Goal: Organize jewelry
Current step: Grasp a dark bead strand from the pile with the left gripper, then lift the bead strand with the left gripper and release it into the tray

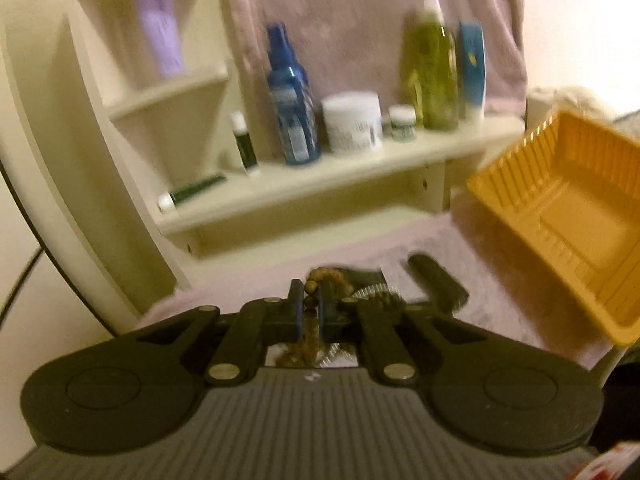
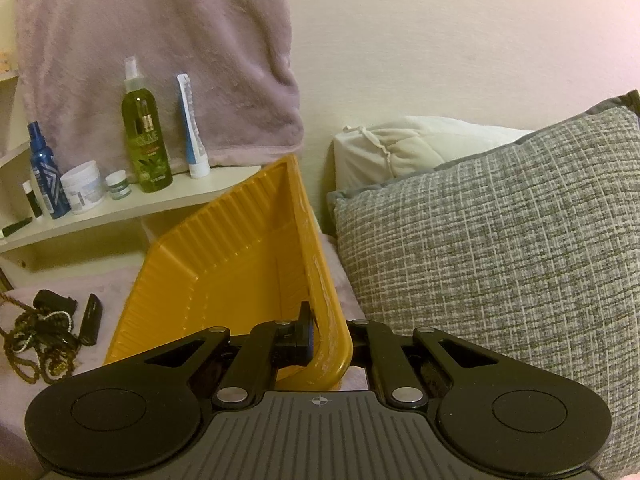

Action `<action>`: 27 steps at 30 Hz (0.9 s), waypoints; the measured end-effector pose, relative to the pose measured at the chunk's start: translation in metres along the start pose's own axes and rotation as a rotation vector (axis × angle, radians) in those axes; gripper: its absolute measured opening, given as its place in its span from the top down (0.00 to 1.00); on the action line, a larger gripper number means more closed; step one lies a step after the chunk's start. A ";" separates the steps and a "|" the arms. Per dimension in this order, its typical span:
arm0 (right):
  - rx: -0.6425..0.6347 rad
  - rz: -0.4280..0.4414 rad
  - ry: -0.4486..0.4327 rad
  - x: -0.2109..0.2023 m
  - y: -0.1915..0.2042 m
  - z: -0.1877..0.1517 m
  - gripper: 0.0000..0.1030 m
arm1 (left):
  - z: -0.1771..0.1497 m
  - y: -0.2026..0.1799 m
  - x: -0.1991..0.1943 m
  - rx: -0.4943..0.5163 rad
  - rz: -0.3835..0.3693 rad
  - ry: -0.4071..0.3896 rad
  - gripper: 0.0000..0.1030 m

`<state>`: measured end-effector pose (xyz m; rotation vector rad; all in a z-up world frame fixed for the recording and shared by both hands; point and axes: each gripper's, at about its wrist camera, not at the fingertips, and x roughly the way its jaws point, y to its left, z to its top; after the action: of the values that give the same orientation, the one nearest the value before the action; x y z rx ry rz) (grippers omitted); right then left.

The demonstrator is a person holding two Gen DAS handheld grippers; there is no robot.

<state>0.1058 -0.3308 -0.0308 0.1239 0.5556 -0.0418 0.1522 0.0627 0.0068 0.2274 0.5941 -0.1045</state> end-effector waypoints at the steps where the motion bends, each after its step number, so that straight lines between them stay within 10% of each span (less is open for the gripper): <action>1: 0.001 0.000 -0.003 -0.001 0.000 0.000 0.93 | 0.006 0.004 -0.004 -0.004 -0.007 -0.011 0.94; 27: 0.019 0.000 -0.045 -0.008 0.007 0.003 0.93 | 0.133 -0.036 -0.086 0.012 -0.320 -0.291 0.94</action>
<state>0.1006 -0.3240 -0.0234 0.1415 0.5106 -0.0496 0.1478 -0.0011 0.1554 0.1237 0.3362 -0.4426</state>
